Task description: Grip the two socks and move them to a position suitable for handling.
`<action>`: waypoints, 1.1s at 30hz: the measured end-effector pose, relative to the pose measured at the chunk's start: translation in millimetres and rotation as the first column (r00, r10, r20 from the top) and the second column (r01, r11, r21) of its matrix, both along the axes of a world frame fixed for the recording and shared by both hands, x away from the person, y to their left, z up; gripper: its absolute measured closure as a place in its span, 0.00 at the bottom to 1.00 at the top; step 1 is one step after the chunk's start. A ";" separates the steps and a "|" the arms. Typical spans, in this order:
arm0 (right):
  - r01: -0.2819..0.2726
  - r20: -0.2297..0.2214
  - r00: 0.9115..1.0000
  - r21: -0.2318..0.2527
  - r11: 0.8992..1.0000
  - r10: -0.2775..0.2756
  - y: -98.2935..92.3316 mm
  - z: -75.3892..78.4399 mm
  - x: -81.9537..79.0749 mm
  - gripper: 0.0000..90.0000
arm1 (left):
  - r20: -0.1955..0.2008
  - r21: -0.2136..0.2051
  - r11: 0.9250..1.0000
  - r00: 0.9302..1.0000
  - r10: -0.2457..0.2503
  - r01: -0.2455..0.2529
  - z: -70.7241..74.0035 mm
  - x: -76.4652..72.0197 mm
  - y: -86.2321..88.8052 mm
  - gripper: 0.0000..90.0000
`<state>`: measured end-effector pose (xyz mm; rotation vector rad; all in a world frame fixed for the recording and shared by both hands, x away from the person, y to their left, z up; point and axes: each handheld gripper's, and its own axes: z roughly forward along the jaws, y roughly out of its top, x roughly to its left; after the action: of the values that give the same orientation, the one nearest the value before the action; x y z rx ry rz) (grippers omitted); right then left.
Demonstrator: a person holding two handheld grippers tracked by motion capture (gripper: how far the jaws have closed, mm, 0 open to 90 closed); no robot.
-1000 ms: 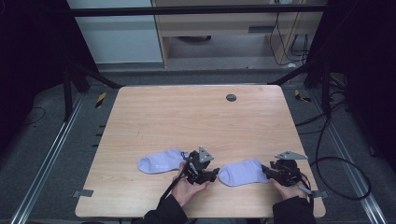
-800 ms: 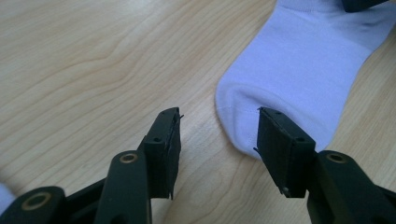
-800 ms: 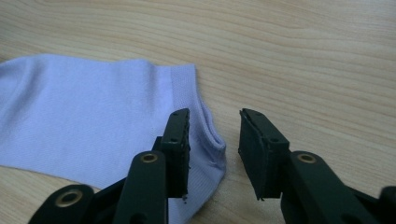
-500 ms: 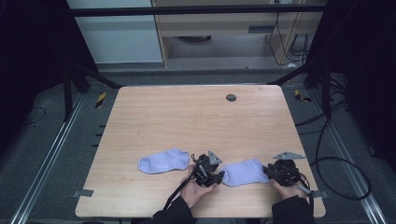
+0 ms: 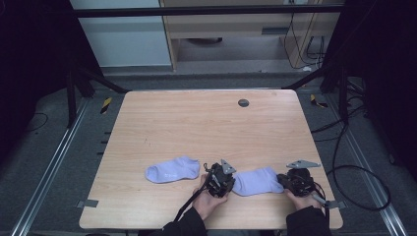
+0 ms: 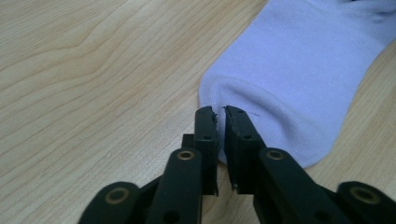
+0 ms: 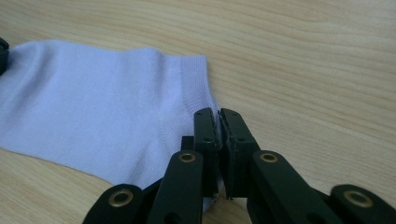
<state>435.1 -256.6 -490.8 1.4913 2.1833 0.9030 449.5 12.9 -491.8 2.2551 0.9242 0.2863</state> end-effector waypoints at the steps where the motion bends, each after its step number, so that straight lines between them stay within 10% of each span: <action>1: 0.004 0.002 1.000 0.011 1.000 -0.004 -0.1 1.8 -0.8 0.96 | -0.001 -0.002 1.000 1.000 -0.002 0.002 0.3 0.0 0.2 0.97; 21: -0.037 0.125 0.992 0.080 0.996 0.027 11.0 40.9 -19.7 0.96 | 0.005 -0.081 0.996 1.000 -0.025 0.026 25.8 -0.7 24.3 0.99; 33: -0.077 0.150 0.987 0.093 0.993 0.062 32.3 55.0 -26.4 0.96 | 0.028 -0.060 0.998 0.999 -0.029 0.031 46.4 -10.2 54.4 0.99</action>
<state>408.8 -224.3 -435.8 1.3519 2.1226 1.1226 439.3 67.3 -445.4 2.2024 0.8729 0.2716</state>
